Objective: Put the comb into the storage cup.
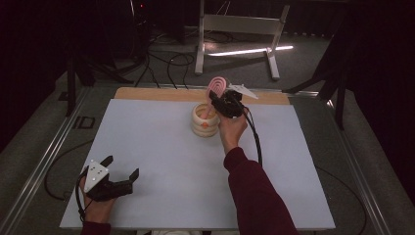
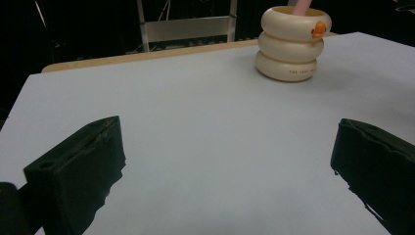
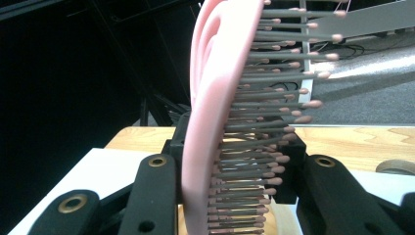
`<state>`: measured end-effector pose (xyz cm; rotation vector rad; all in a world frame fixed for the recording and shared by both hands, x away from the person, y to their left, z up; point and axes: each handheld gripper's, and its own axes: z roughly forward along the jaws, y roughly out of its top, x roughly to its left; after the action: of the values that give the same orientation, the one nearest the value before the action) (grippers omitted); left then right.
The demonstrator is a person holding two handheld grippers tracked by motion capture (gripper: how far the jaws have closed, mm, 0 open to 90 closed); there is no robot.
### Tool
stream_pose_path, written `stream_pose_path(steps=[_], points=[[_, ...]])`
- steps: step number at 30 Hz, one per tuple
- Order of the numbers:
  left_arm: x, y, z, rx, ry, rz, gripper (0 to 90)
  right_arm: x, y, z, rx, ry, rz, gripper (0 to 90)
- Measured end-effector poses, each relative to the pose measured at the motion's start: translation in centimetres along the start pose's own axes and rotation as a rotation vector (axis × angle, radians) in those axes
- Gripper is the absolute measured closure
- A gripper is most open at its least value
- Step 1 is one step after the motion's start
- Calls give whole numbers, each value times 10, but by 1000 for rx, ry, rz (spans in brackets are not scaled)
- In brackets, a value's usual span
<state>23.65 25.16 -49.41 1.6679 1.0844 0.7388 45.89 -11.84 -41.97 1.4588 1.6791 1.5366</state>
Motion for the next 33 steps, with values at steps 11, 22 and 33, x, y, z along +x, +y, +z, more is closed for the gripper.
stream_pose_path(steps=[11,22,33], points=[[0,0,-1,0,0,1,3,3,-6,3,7,-1,2,636],[0,0,0,0,1,1,3,5,-10,5,16,2,-3,636],[0,0,-1,-1,1,0,3,4,-14,6,14,4,13,635]])
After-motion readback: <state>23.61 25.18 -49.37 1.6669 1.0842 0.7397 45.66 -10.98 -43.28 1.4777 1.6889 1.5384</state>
